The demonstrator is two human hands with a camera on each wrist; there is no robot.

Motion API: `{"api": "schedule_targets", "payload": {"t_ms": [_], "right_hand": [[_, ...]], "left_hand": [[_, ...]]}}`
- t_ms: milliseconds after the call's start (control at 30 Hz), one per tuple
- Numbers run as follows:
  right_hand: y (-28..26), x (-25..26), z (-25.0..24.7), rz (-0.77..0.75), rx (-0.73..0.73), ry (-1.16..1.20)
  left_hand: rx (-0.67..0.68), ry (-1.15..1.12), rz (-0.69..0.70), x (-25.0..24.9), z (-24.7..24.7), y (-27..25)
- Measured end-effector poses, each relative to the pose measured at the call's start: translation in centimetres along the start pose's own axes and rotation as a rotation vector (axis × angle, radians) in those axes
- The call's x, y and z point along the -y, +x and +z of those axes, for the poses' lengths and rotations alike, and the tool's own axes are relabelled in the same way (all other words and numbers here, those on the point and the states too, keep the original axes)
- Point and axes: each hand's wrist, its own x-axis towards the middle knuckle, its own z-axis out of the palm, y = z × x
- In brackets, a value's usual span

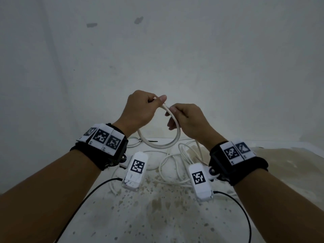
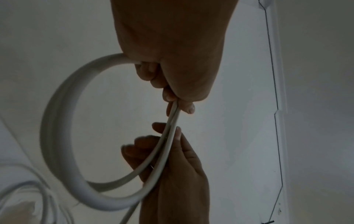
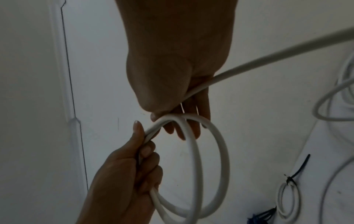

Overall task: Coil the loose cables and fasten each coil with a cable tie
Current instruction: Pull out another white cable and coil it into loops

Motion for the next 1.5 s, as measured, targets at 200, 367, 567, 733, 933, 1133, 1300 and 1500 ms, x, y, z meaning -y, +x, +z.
{"api": "schedule_targets", "payload": {"t_ms": [200, 367, 567, 733, 933, 1133, 1300, 1500], "right_hand": [[-0.9, 1.8, 0.4, 0.329, 0.2, 0.516], [-0.8, 1.8, 0.6, 0.483, 0.286, 0.845], [-1.1, 1.3, 0.8, 0.563, 0.363, 0.999], [-0.3, 1.4, 1.5, 0.516, -0.033, 0.906], [1.3, 1.1, -0.3, 0.411, -0.45, 1.253], [-0.2, 0.6, 1.9, 0.439, -0.471, 1.211], [-0.7, 0.1, 0.9, 0.455, -0.597, 1.098], [-1.6, 0.1, 1.5, 0.457, -0.49, 1.124]], "left_hand": [[-0.057, 0.085, 0.049, -0.1, 0.1, -0.3], [-0.048, 0.031, 0.054, -0.4, 0.1, -0.3], [-0.017, 0.037, 0.072, 0.2, 0.4, -0.6], [-0.047, 0.111, -0.094, 0.6, 1.1, -1.1], [0.11, -0.082, -0.699, -1.0, 3.7, -7.2], [-0.181, -1.252, -1.066, -2.4, 6.0, -6.3], [-0.228, -1.072, -0.918, -4.5, 6.5, -6.4], [-0.266, -0.734, -0.83, -3.4, 6.8, -4.6]]}}
